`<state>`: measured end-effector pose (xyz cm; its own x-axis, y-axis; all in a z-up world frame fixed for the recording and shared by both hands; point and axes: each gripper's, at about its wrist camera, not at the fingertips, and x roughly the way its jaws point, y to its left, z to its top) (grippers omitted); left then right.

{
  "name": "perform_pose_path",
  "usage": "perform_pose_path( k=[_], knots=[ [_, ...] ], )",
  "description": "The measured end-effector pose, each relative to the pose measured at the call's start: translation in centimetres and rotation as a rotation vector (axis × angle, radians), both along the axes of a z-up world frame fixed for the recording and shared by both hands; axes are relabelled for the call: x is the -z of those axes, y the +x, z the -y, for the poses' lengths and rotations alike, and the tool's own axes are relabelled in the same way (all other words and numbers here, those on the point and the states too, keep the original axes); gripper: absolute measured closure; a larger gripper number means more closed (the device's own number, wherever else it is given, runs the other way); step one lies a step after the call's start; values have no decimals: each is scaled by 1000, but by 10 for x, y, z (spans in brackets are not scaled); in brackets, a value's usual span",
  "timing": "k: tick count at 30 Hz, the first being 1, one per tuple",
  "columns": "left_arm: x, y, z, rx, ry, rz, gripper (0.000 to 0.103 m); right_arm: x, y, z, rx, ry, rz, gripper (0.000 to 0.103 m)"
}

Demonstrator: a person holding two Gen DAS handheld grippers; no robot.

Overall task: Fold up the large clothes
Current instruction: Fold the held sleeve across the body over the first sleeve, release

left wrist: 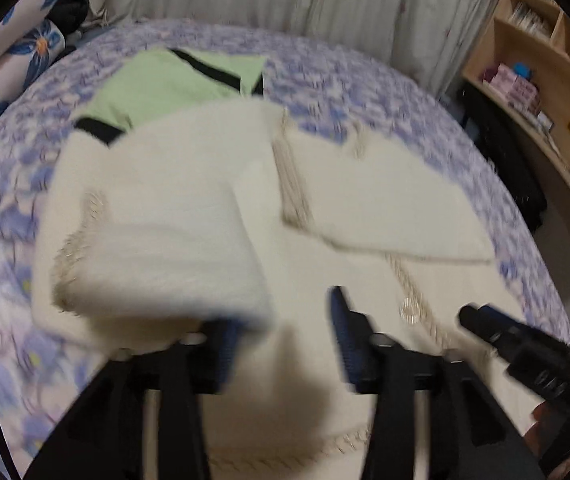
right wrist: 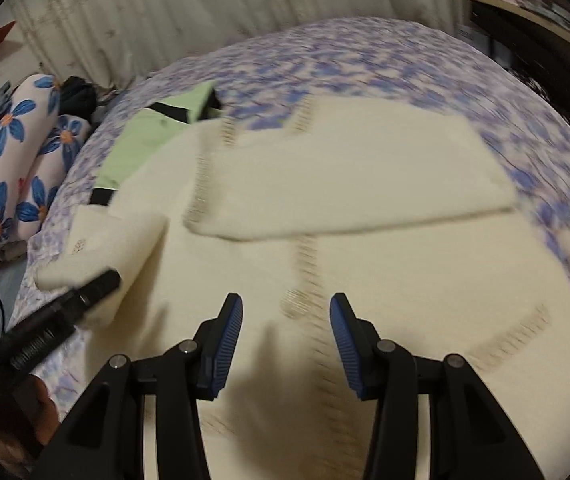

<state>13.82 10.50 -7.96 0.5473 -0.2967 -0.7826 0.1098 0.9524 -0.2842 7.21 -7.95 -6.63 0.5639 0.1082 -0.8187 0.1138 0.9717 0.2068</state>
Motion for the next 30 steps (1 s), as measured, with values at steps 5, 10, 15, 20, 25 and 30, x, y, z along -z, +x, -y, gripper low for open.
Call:
perform_pose_path(
  k=[5,10,15,20,25,30],
  knots=[
    [-10,-42,5,35,-25,29,23,-2,-13,12,-19,17,19,57],
    [-33,-80,-11,15,-12,71,23,-3,-21,0,-86,57,28,57],
    [-42,-111,-49,-94,24,81,23,-8,-24,-34,-207,57,51,57],
    [-34,-130,-94,-200,-23,43,23,-10,-18,-82,-337,10,71,52],
    [-21,-133,-120,-263,-18,14,23,-5,-6,-136,-474,-73,83,49],
    [-7,-130,-136,-292,-49,-20,23,14,5,-188,-591,-226,83,49]
  ],
)
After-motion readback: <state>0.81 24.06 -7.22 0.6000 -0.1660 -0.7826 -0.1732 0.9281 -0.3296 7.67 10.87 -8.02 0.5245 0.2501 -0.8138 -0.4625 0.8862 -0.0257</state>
